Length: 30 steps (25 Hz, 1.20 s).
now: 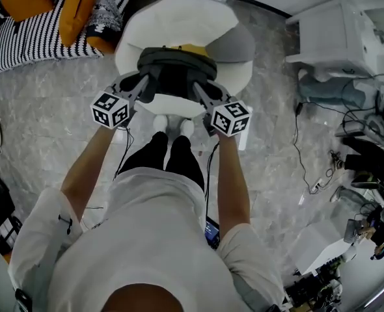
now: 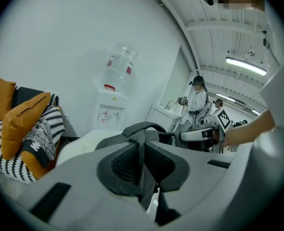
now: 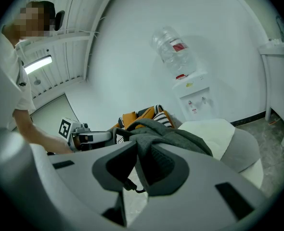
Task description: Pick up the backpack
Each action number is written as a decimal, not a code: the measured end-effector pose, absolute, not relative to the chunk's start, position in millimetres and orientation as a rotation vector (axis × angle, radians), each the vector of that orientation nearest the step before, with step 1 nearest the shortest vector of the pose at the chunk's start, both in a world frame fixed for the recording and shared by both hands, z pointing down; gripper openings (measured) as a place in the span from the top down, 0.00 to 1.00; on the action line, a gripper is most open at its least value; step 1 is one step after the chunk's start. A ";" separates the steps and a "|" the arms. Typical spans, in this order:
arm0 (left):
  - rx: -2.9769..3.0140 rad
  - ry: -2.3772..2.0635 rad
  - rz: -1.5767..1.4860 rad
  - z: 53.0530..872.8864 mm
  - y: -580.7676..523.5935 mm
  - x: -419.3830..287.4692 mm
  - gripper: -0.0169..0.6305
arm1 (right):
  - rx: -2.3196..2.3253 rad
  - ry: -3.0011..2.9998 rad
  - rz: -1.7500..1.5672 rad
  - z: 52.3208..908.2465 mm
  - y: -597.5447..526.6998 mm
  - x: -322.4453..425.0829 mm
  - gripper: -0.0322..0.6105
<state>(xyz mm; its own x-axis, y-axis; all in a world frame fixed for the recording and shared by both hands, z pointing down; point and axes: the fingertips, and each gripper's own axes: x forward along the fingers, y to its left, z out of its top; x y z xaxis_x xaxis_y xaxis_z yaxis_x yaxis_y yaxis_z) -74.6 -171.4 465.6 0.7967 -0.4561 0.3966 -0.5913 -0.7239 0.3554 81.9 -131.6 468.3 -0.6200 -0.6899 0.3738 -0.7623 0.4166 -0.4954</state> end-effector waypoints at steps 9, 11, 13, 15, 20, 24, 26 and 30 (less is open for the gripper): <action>2.541 -0.809 0.366 428.6 -163.8 -76.0 0.92 | 1.271 -2.603 0.920 430.2 -126.5 82.3 0.85; 2.549 -0.820 0.351 419.4 -162.4 -76.3 0.92 | 1.258 -2.614 0.894 421.1 -126.4 82.4 0.85; 2.560 -0.833 0.334 408.3 -160.3 -74.6 0.92 | 1.254 -2.622 0.878 411.0 -125.7 84.2 0.85; 2.573 -0.842 0.316 396.3 -157.2 -71.9 0.92 | 1.254 -2.632 0.867 399.8 -123.4 86.7 0.85; 2.597 -0.865 0.272 371.4 -149.1 -72.5 0.92 | 1.238 -2.667 0.813 375.8 -115.4 86.8 0.85; 2.628 -0.873 0.254 355.1 -143.5 -70.1 0.92 | 1.228 -2.687 0.767 360.2 -109.5 89.2 0.85; 2.649 -0.873 0.242 344.9 -140.3 -69.4 0.92 | 1.227 -2.701 0.748 350.7 -106.5 89.8 0.85; 2.688 -0.869 0.216 323.5 -132.6 -70.0 0.92 | 1.227 -2.728 0.716 329.8 -98.6 89.6 0.85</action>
